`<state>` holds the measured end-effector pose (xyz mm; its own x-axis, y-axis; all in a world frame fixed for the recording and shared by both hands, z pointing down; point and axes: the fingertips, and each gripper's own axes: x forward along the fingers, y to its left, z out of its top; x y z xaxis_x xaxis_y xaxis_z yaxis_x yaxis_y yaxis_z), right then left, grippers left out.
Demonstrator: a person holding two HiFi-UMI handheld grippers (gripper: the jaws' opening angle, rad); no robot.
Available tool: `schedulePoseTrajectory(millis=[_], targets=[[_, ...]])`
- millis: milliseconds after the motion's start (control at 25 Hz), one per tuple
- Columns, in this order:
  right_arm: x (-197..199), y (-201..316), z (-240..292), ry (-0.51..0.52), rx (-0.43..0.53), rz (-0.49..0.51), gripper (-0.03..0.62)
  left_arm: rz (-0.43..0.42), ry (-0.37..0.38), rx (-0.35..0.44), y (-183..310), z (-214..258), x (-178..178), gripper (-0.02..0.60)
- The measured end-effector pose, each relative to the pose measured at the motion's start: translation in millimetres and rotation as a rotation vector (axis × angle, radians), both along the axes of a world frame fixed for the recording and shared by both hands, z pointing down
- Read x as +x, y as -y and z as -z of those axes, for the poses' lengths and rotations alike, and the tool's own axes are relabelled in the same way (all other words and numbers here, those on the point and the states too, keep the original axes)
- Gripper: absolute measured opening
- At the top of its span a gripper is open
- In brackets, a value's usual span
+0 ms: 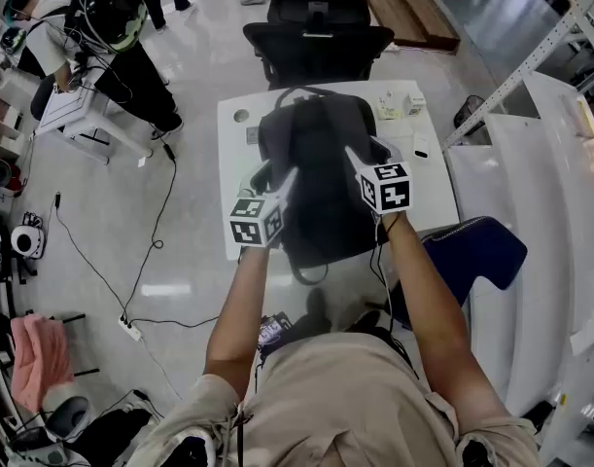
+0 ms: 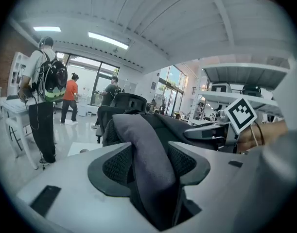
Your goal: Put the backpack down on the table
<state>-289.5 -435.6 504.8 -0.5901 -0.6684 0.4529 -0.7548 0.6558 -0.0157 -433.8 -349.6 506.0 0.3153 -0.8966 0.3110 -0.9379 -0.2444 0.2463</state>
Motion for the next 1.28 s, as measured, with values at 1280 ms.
schedulePoseTrajectory(millis=[1280], targets=[[106.8,-242.9,164.5,0.198,0.262,0.269,0.037,0.005,0.181,0.347,-237.2,176.8,123.4,0.19]])
